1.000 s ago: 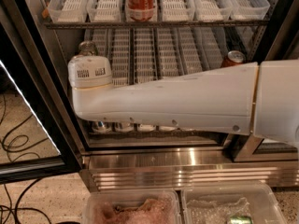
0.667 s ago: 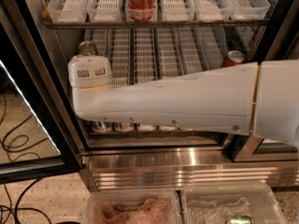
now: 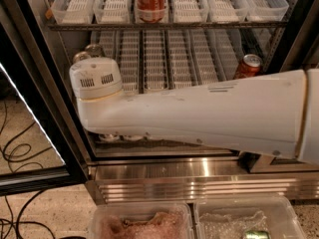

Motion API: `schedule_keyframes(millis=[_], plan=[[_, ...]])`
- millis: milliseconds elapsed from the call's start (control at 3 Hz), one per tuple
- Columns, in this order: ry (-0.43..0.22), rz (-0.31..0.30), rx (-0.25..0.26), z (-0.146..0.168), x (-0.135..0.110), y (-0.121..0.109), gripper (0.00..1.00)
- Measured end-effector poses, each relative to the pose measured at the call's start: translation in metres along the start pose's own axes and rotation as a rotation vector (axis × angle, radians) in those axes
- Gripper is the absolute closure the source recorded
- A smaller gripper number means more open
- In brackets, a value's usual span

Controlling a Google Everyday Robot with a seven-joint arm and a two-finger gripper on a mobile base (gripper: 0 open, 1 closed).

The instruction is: Pick 7up can from middle shelf of fridge

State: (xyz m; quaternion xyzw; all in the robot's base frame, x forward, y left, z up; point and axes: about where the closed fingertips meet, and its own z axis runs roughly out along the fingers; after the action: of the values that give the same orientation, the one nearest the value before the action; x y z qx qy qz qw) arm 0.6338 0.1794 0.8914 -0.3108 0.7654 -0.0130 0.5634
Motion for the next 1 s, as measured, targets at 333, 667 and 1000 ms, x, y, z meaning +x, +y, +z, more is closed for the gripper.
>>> schedule_keyframes(millis=[333,667,1000], plan=[[-0.055,-0.012,0.044,-0.0275,-0.0124,-0.0098,1.00],[-0.060,-0.011,0.046,-0.0290,-0.0142,-0.0104,1.00],[-0.077,-0.040,0.049,-0.0374,-0.0197,-0.0114,1.00]])
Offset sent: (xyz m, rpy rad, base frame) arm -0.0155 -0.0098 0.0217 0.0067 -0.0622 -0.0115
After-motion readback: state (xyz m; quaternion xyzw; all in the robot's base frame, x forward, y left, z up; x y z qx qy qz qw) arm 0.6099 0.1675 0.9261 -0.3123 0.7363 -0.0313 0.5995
